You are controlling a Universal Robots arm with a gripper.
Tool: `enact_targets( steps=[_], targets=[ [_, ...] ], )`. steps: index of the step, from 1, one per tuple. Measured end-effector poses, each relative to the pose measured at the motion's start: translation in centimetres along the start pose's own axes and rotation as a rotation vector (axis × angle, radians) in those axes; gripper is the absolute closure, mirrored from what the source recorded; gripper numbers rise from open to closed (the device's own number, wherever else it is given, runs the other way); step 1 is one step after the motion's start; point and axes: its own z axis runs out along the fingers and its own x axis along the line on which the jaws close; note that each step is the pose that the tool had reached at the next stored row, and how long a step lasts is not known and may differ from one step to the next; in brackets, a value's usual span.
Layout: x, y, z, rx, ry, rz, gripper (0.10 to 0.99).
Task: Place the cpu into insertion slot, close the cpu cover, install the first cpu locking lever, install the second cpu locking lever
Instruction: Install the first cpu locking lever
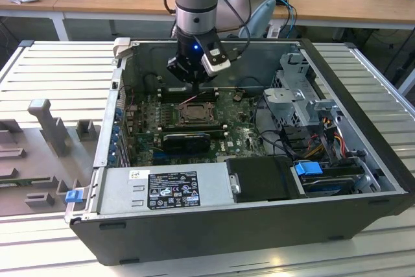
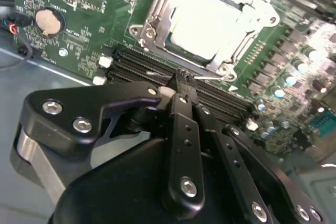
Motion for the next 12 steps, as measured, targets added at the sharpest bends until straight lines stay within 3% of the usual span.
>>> enact_targets(
  steps=[4, 12],
  targets=[
    [-0.14, 0.03, 0.39, -0.004, 0.0045, -0.058, 0.980],
    [-0.29, 0.54, 0.74, -0.006, 0.0064, -0.083, 0.980]
  ],
)
